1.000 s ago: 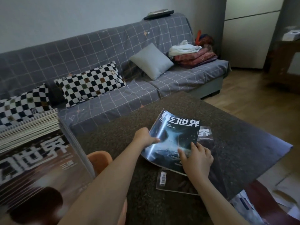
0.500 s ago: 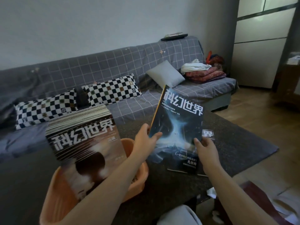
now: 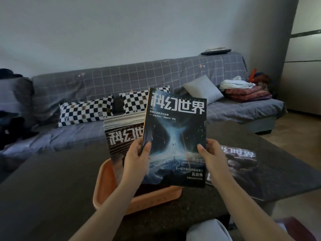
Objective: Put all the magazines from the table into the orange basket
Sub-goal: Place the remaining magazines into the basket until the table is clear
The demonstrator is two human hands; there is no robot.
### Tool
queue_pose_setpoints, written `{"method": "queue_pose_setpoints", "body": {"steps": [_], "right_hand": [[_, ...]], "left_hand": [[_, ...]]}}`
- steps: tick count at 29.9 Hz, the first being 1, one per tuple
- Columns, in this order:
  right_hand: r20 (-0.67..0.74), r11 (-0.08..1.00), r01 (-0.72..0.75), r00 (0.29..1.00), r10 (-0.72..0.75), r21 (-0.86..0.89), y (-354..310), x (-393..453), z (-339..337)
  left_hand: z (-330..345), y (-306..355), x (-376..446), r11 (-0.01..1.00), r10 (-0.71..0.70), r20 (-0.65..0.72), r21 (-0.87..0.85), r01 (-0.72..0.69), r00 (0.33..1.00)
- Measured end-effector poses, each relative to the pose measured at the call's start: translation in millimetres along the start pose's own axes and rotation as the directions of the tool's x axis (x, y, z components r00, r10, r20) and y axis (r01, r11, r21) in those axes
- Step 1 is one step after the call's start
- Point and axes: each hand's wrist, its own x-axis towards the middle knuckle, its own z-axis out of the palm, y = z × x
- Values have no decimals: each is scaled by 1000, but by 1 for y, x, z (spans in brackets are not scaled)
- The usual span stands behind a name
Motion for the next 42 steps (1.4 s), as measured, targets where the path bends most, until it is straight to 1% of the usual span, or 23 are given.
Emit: {"method": "queue_pose_setpoints", "body": {"steps": [5, 8, 11, 14, 16, 18, 21, 23, 27, 32, 36, 40, 42], "right_hand": [[102, 1000, 5, 995, -3, -16, 3, -4, 36], [140, 998, 19, 990, -11, -53, 7, -6, 53], [168, 992, 41, 985, -21, -119, 10, -5, 68], [198, 977, 71, 980, -31, -201, 15, -2, 81], [216, 951, 106, 975, -43, -289, 20, 1, 85], [234, 923, 141, 971, -58, -358, 27, 4, 88], [257, 874, 176, 965, -62, -452, 40, 8, 90], [259, 843, 196, 963, -70, -501, 49, 8, 91], [208, 784, 211, 972, -106, -584, 64, 9, 91], [193, 748, 233, 971, -143, -621, 70, 14, 94], [188, 733, 251, 967, -170, -632, 70, 14, 96], [164, 765, 224, 974, -156, -604, 70, 12, 96], [167, 766, 231, 972, -163, -599, 69, 11, 95]], "left_hand": [[-38, -19, -8, 998, -68, -95, -5, 68, 993], [-56, -29, -9, 997, -72, -142, 21, 76, 987], [-69, -37, -10, 995, -78, -174, 42, 87, 982], [-77, -50, -9, 989, -121, -222, 56, 136, 968], [-79, -58, -9, 979, -144, -243, 102, 173, 959], [-80, -67, -8, 962, -146, -256, 188, 197, 956], [-81, -76, -11, 936, -142, -234, 285, 207, 962], [-82, -80, -11, 922, -158, -222, 315, 225, 962], [-82, -85, -8, 887, -131, -220, 410, 214, 967], [-80, -87, -7, 874, -125, -252, 430, 227, 960], [-79, -88, -8, 859, -97, -271, 463, 218, 958], [-79, -92, -9, 857, -75, -292, 471, 211, 954], [-80, -93, -9, 869, -74, -309, 447, 214, 948]]}}
